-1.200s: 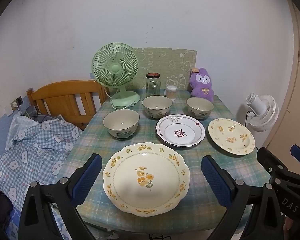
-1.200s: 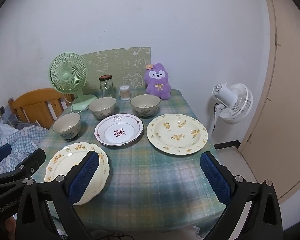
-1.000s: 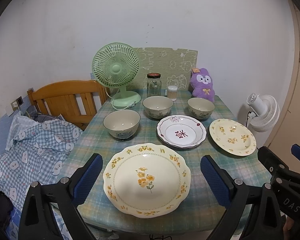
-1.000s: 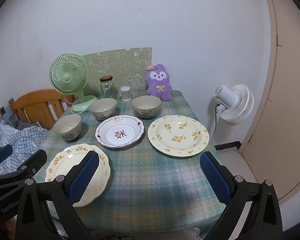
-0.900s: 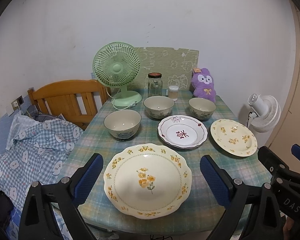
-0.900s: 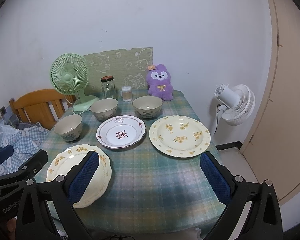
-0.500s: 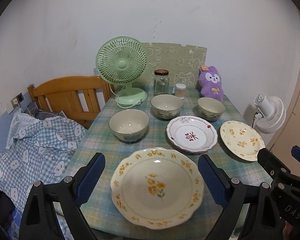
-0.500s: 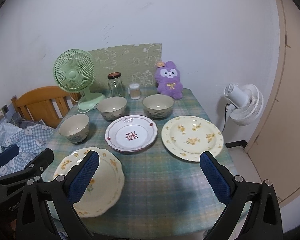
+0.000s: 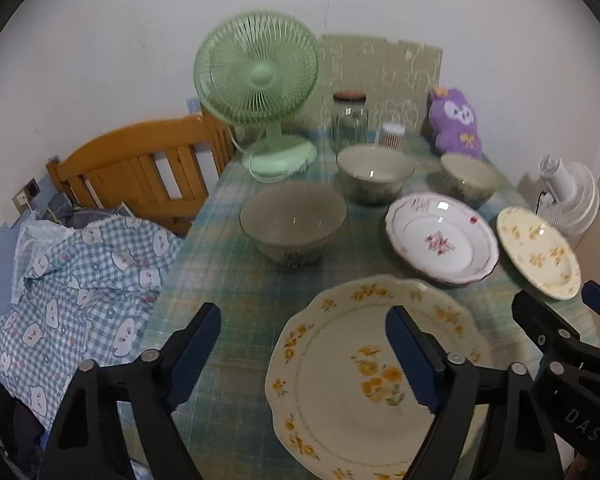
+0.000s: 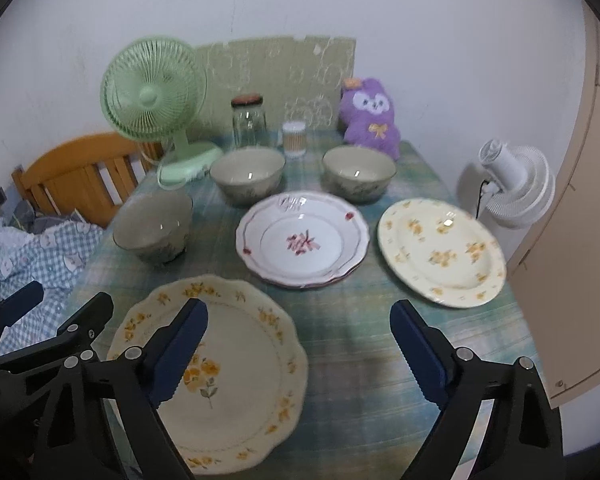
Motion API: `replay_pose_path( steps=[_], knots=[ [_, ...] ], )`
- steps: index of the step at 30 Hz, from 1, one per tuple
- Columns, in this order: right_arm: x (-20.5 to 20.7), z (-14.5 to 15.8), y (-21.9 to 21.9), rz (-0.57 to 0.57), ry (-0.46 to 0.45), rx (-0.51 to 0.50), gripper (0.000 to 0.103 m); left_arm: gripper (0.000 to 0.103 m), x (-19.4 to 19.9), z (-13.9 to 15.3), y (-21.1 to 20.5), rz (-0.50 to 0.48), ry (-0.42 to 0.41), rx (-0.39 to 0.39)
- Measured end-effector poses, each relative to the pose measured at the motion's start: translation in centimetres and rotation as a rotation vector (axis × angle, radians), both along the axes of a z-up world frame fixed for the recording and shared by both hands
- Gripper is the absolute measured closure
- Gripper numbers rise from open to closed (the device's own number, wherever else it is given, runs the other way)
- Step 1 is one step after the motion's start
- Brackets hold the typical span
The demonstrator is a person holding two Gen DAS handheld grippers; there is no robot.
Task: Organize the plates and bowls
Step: 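Move both grippers toward the rim of the large yellow-flower plate, then close both grippers on the plate rim and lift it off the table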
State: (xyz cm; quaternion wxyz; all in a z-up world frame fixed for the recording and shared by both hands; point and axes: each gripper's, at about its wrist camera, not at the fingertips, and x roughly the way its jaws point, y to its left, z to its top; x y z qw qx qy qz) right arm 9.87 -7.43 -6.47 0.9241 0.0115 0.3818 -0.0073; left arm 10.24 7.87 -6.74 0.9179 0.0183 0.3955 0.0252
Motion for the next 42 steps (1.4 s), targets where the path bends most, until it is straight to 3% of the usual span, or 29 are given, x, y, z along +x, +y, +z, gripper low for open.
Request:
replay_pose_path(
  steps=[6,17,24,26,37,42],
  knots=[
    [2.1,-3.6,2.0,-0.004,0.097,-0.013,0.015,0.034,2.1,-3.6,1.2,0.007,0.108,-0.031],
    [5.2,-8.6,3.1,-0.025,0.224,-0.033,0.021,0.041,4.4,-8.6,1.3,-0.017,0.220,-0.040],
    [5.9,-9.8,3.1,-0.034,0.264,-0.033,0.022,0.045,5.1,-9.4,1.3,-0.053,0.255,-0.041],
    [5.9,-10.1,3.1,-0.043,0.280,-0.031,0.027,0.046,5.1,-9.6,1.4,-0.063,0.266,-0.037],
    [6.2,-10.9,2.7,-0.077,0.398,-0.041,0.037,0.045,6.3,-9.6,1.3,-0.099,0.347,-0.044],
    [6.0,-11.5,1.9,-0.081,0.393,-0.006,0.041,0.042,6.4,-9.7,0.9,-0.118,0.339,-0.012]
  ],
)
